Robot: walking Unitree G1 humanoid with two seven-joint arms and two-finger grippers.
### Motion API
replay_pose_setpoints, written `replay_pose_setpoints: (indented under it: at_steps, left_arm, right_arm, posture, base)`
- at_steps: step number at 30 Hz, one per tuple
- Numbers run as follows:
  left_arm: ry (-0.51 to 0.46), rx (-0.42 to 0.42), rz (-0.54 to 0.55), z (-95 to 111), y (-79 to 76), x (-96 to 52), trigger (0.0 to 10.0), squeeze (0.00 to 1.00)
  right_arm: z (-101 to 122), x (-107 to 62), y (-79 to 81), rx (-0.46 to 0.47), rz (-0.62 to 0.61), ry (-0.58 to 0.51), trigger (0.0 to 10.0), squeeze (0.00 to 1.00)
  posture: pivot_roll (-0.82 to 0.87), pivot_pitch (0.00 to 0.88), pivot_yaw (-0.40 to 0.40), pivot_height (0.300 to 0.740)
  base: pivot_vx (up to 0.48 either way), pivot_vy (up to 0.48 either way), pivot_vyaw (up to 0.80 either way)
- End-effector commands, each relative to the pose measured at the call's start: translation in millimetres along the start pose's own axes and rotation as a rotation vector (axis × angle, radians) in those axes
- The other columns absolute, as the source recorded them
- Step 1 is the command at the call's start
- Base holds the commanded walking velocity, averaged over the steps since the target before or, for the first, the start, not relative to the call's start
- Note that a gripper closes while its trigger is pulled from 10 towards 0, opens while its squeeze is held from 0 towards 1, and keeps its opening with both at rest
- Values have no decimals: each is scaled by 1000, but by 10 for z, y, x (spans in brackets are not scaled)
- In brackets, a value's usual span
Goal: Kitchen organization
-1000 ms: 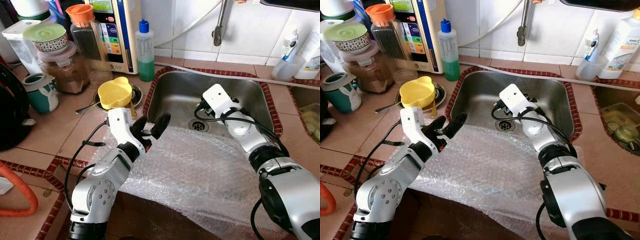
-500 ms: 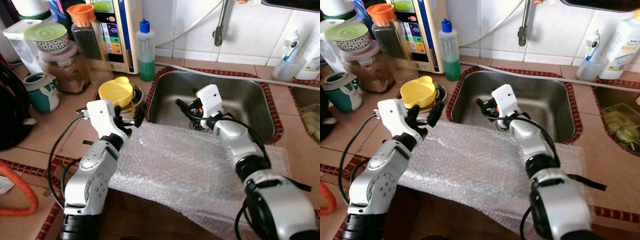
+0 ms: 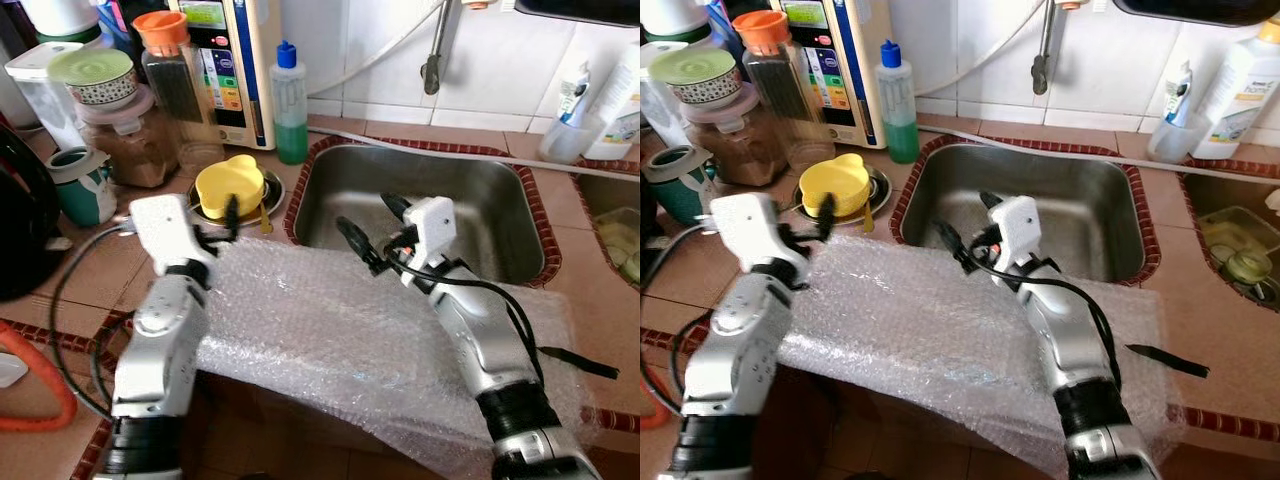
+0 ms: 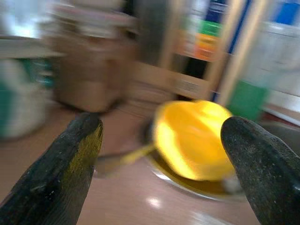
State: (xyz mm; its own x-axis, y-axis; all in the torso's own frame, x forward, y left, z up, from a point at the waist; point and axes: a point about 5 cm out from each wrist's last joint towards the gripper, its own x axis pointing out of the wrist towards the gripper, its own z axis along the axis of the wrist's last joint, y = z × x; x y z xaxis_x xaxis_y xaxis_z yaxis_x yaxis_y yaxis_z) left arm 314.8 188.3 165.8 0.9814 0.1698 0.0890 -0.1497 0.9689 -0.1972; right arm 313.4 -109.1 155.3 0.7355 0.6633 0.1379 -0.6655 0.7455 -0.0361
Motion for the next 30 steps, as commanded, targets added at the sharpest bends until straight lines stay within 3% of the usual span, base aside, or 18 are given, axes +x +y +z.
replay_pose_setpoints:
  at_steps: [1, 9, 10, 12, 13, 17, 18, 19, 21, 30]
  left_arm:
    - [-5, -4, 25, 12, 35, 38, 10000, 1000]
    - [-35, 11, 69, 53, 103, 95, 10000, 1000]
    - [-30, -4, 103, 47, 144, 112, 10000, 0]
    - [-7, -38, 138, 14, 190, 128, 10000, 0]
    - [16, -74, 153, -20, 215, 141, 10000, 0]
    - [56, -143, 182, -78, 257, 172, 10000, 0]
    - [84, -182, 188, -117, 263, 198, 10000, 0]
    - [102, -220, 195, -144, 268, 218, 10000, 0]
    - [138, -289, 189, -211, 267, 275, 10000, 0]
    - [147, -401, 158, -211, 281, 428, 10000, 0]
  right_arm:
    - [92, -3, 174, 11, 110, -5, 10000, 1000]
    - [159, -61, 327, 37, 174, 16, 10000, 1000]
    - [197, -76, 386, 59, 204, 26, 10000, 1000]
    - [232, -94, 473, 87, 271, 36, 10000, 1000]
    - [246, -111, 522, 99, 310, 46, 10000, 675]
    - [270, -147, 597, 104, 368, 62, 10000, 580]
    - [276, -161, 616, 103, 376, 69, 10000, 349]
    - [274, -165, 619, 102, 374, 73, 10000, 267]
    - [262, -181, 622, 94, 364, 90, 10000, 271]
    - [276, -231, 639, 94, 355, 119, 10000, 271]
  posture:
    - [94, 41, 54, 740]
    - [92, 40, 53, 740]
    - [92, 43, 53, 740]
    - [92, 43, 53, 740]
    - [90, 44, 54, 740]
    - [86, 48, 53, 740]
    - [81, 50, 51, 740]
    - [81, 50, 51, 740]
    - [73, 54, 51, 740]
    - [48, 60, 59, 740]
  base:
    - [0, 0, 0]
    - [0, 0, 0]
    - [0, 0, 0]
    - [0, 0, 0]
    - [0, 0, 0]
    - [0, 0, 0]
    - [0, 0, 0]
    - [0, 0, 0]
    - [0, 0, 0]
    - [0, 0, 0]
